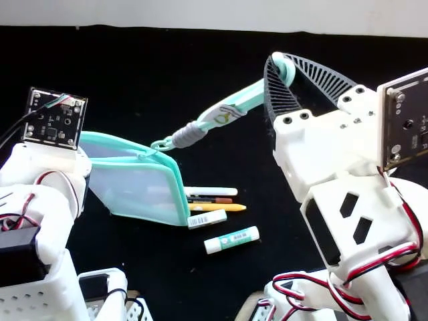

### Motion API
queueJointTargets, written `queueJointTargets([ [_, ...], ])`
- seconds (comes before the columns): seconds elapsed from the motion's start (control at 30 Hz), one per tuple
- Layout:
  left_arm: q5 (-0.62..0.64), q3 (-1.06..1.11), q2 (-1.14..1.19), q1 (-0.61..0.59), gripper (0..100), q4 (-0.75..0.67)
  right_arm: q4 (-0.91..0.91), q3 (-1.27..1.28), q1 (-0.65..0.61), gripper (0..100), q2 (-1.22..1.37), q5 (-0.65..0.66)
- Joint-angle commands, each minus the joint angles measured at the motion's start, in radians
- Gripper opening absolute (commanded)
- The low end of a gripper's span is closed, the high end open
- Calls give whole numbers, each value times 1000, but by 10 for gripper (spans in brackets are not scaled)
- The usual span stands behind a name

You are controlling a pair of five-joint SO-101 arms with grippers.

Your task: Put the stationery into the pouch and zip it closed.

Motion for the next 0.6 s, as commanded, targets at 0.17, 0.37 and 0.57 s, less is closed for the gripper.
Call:
queueJointTargets([
  [0.17, 3, 12, 4, -8, 7, -3, 8, -2, 18, 95, -27, -57],
  [0.37, 3, 12, 4, -8, 7, -3, 5, 1, -151, 364, -15, -342],
  [0.57, 3, 12, 4, -8, 7, 0, 10, 8, -196, 338, -13, -342],
])
